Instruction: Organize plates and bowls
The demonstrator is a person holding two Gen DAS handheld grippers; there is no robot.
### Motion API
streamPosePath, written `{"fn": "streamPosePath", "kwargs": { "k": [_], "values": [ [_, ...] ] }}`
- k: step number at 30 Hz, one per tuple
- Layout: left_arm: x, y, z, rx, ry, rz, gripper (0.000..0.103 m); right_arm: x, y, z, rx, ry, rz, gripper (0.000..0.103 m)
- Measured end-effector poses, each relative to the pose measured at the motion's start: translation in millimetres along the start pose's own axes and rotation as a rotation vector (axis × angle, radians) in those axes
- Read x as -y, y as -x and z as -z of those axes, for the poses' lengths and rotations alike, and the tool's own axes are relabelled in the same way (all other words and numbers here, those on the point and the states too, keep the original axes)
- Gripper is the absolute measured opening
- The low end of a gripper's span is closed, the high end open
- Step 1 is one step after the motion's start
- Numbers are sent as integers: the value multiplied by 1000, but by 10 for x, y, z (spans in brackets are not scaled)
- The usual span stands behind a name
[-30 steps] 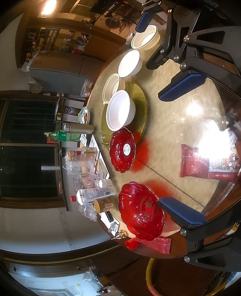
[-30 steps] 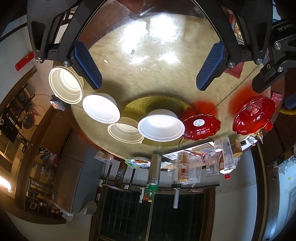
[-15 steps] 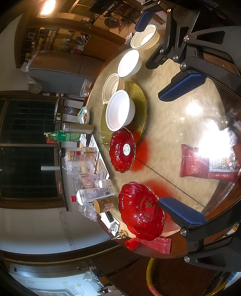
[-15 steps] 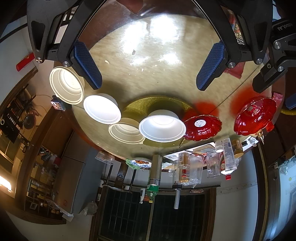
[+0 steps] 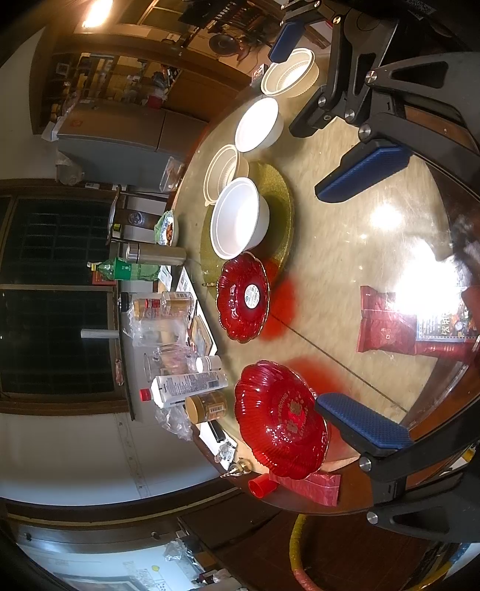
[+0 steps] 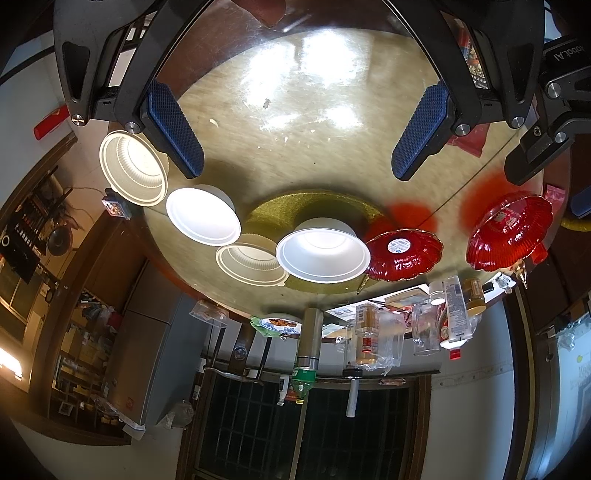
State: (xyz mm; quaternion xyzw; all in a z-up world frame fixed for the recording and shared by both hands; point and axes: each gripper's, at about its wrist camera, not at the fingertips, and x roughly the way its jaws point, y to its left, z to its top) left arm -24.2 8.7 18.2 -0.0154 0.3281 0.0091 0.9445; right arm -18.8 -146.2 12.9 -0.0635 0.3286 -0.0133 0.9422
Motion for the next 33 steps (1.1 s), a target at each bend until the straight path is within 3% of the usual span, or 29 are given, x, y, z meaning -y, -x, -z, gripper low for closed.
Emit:
{"fn": "streamPosePath", "kwargs": {
  "k": [33],
  "values": [
    [-201,-94,15,-35,40,-52,103,-200,-57,-53,-20,33,-35,103]
  ]
}}
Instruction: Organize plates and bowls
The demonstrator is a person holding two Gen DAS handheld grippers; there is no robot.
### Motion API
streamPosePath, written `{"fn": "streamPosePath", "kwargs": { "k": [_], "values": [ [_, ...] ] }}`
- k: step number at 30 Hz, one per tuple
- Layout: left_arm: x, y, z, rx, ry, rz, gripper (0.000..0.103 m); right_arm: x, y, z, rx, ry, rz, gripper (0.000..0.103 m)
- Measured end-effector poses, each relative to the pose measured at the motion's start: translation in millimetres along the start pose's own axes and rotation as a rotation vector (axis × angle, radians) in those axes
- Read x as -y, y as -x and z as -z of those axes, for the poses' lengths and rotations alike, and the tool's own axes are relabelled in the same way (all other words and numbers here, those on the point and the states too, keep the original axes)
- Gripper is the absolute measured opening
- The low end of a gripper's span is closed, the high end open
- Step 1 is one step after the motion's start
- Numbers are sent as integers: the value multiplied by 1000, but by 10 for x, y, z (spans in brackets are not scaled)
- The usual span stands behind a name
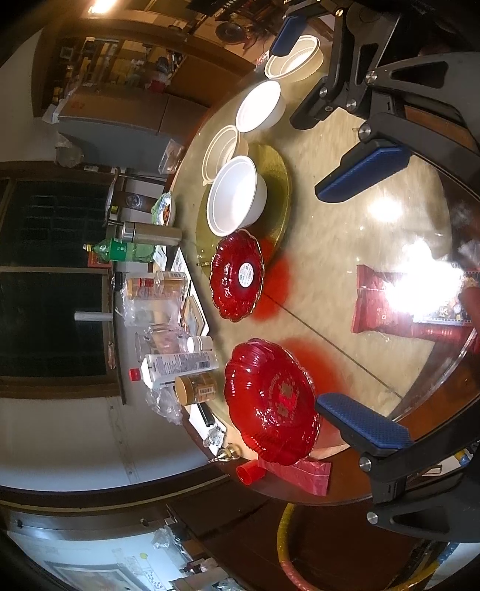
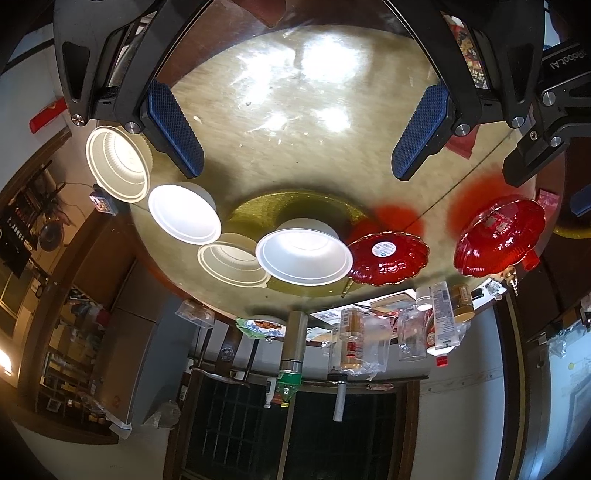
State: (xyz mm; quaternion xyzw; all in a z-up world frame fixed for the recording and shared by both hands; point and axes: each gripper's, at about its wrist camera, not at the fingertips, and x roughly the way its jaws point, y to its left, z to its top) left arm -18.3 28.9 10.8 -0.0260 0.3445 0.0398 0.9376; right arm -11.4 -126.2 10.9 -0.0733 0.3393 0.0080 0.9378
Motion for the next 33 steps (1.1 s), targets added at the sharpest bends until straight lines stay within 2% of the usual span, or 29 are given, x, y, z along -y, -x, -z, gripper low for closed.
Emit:
{"fn": "streamPosePath", "kwargs": {
  "k": [7,11,12,14,17,20,26,29,33],
  "values": [
    [-175,-38,9,0,27,-25,103,-175,-110,-84,-10,19,-73,103],
    [-474,-103,63,-5,58,-42,103,-385,-299,-187,-54,9,-238,103],
    [-596,-138,78,-11,81,-45,103,-483,-376,-227,-69,15,-298,103],
    [-823,-205,104,-23,128,-63,103,-624,-511,-261,-106,23,-364,103],
    [-1207,-344,119,-56,221,-93,103,-930,-792,-326,-205,37,-501,103],
    [-1532,-492,91,-82,298,-110,103,-1182,-1016,-403,-268,23,-577,103],
    [-1924,-806,-30,-107,334,-105,103,-1468,-1539,-580,-433,-71,-659,103],
    [-2047,-993,-97,-143,353,-68,103,-1553,-1706,-626,-477,-99,-665,103],
    [-2177,-1209,-121,-182,382,-54,103,-1704,-1842,-636,-512,-98,-664,103]
  ]
}}
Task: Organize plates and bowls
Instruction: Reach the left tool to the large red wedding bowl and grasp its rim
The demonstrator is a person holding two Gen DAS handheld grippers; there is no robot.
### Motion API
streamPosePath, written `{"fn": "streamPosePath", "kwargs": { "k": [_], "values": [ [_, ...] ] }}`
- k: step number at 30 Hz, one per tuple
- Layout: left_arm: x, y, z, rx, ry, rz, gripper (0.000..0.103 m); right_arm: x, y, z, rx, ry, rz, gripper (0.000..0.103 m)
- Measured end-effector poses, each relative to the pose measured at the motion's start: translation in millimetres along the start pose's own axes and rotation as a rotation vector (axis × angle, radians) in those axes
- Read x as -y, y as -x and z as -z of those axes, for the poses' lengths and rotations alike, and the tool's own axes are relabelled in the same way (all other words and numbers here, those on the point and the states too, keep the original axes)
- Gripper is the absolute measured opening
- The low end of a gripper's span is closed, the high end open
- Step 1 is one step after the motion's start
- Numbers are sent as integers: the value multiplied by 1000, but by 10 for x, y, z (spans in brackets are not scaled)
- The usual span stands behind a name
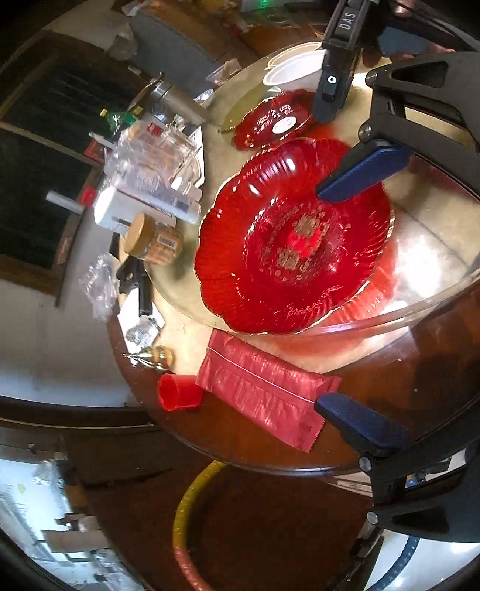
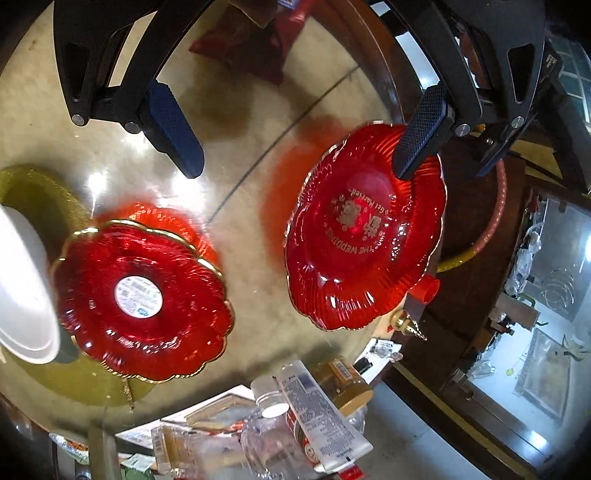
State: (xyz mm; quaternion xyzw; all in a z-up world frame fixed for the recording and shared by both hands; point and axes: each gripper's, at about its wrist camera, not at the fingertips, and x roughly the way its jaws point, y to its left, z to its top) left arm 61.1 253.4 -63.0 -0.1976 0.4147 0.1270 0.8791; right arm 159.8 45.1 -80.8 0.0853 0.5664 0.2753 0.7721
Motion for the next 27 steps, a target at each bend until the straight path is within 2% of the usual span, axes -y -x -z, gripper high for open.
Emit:
{"fn": "streamPosePath", "kwargs": {
  "k": [6,12,15,17,18,21,23,27],
  "values": [
    [2,-195,-52,-49,-17,-5,103,11,-184,-121,-24,0,12,103],
    [-8,-339,-143,-77,-30,-58,103,28,-299,-255,-43,-12,3,101],
    [-52,-417,-179,-99,-3,-62,102,22,-378,-287,-64,-6,10,89],
    [-30,-427,-200,-95,-12,-62,101,10,-439,-296,-81,2,9,77],
    [-5,-440,-211,-97,-24,-70,99,-4,-472,-306,-89,8,14,75],
    [52,-547,-221,-141,-52,-86,80,-6,-537,-329,-95,11,32,59],
    [44,-661,-217,-197,-45,-85,52,3,-564,-348,-98,7,44,45],
    [-4,-841,-191,-248,-19,-109,37,-3,-595,-373,-99,22,70,28]
  ]
}}
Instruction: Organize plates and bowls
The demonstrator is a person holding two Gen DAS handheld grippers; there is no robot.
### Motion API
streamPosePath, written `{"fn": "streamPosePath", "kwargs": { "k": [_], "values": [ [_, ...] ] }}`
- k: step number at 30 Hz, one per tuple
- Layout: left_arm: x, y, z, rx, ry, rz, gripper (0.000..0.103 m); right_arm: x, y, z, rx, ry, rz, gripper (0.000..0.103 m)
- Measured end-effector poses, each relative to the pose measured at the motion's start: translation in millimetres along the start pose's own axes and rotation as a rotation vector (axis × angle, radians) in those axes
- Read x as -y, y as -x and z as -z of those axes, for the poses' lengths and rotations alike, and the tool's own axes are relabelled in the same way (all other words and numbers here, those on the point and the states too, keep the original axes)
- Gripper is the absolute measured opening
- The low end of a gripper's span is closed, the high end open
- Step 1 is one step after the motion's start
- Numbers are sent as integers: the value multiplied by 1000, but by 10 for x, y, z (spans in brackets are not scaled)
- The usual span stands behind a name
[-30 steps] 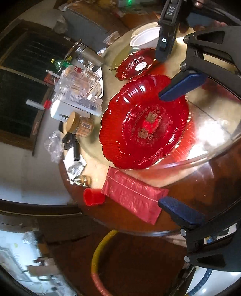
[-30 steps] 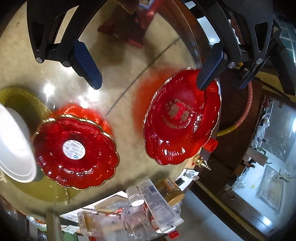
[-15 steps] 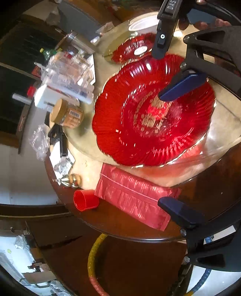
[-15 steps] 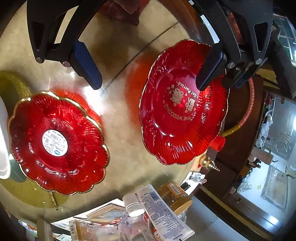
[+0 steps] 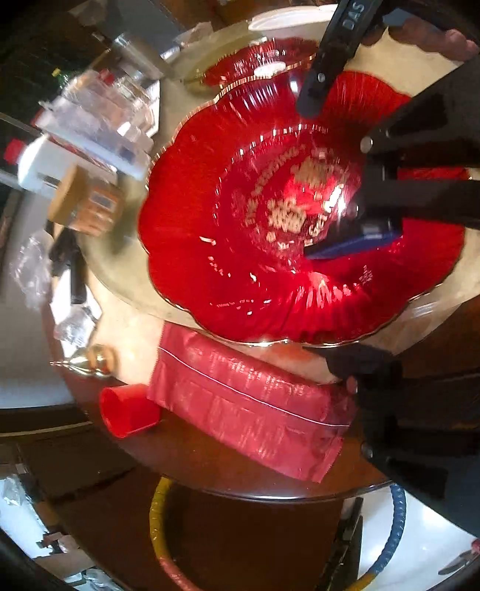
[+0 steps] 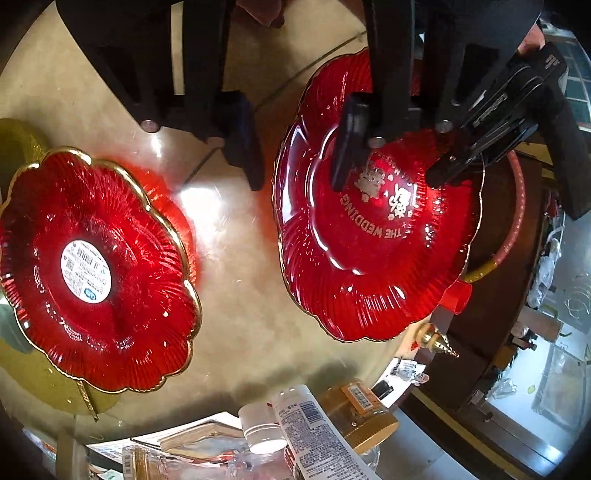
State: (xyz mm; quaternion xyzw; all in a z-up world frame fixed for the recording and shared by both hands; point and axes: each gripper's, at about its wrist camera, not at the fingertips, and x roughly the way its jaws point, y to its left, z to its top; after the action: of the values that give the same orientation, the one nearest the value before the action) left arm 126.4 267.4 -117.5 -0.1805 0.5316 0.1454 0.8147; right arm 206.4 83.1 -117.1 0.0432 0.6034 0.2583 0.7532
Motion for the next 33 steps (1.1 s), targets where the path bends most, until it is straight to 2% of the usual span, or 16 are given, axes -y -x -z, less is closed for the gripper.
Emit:
{"fn": "streamPosePath", "kwargs": {
  "k": [2,5,14,20,29,33],
  "values": [
    [7,9,-14,17,6,-4,29,-5,-30,-15,-5,5,17,17],
    [-2,14,-47,19,25,-5,26,-14,-57,-30,-2,15,33,12],
    [-22,52,-76,53,51,-10,20,-80,14,-4,34,48,62,11],
    [21,149,-33,84,28,-28,18,-113,124,12,72,63,92,10],
    [25,371,-2,157,20,-22,18,-220,367,95,144,99,102,10],
    [20,378,33,173,19,-38,18,-243,341,131,147,108,102,10]
  ]
}}
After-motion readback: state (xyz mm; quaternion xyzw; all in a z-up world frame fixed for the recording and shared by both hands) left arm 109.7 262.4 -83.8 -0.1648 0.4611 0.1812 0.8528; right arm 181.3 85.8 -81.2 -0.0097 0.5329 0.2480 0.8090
